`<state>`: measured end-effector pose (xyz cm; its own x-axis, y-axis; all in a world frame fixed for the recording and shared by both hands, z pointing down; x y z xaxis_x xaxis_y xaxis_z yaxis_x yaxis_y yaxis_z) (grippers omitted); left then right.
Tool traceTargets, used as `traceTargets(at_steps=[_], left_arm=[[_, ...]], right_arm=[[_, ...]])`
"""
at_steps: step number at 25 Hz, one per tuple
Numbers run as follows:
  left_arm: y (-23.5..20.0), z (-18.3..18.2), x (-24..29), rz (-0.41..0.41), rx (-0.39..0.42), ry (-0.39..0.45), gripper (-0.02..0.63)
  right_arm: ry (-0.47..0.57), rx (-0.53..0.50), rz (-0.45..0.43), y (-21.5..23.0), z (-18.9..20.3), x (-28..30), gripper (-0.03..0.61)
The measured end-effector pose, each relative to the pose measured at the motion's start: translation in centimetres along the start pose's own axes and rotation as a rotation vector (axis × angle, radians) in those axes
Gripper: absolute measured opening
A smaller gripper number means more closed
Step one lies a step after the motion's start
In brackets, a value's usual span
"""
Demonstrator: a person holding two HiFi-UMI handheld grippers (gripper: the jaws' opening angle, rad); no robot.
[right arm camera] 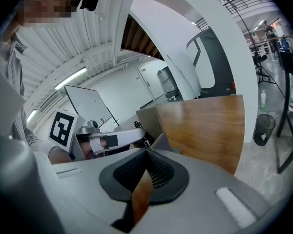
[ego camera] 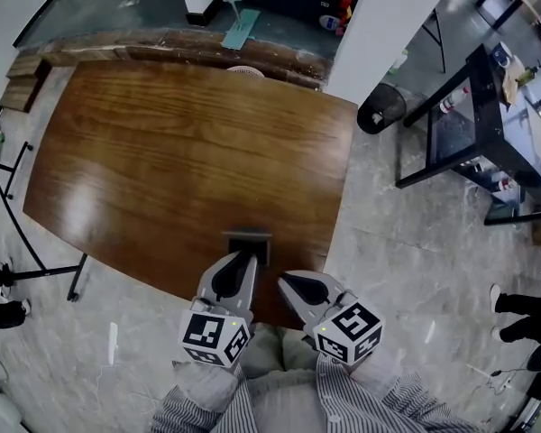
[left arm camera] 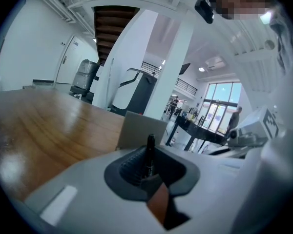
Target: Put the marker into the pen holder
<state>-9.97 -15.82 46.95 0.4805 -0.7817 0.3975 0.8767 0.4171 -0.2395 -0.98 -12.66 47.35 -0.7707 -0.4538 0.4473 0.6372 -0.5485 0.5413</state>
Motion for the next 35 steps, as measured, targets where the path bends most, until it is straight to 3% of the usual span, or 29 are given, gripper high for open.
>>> traceTargets(at_steps=[6,14,35], left_arm=[[0.0,0.3,0.3,-0.006,0.060,-0.016,0.048],[-0.1,0.4,0.4,-0.084,0.226,-0.066,0.071],[-1.3,-0.1,0.7,-0.193,0.280,-0.106,0.101]], right_arm=[[-0.012,0.015,-0.007,0.2,0.4,0.2,0.000],[-0.012,0.015,-0.012,0.3,0.6,0.1,0.000],[-0.003,0.036,-0.029,0.3,0.5,-0.4,0.000]])
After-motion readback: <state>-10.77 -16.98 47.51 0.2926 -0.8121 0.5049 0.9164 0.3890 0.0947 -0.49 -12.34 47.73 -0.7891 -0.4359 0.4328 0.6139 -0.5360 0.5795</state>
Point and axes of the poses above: the fingertips, and each gripper's own axes: x forward along the fingers, y to its right, z out of its underside, the point moved 3 cm from there along -x, backward along the fingers, and after that the axes turned 6 degrees about x, right-handed, at the moved point
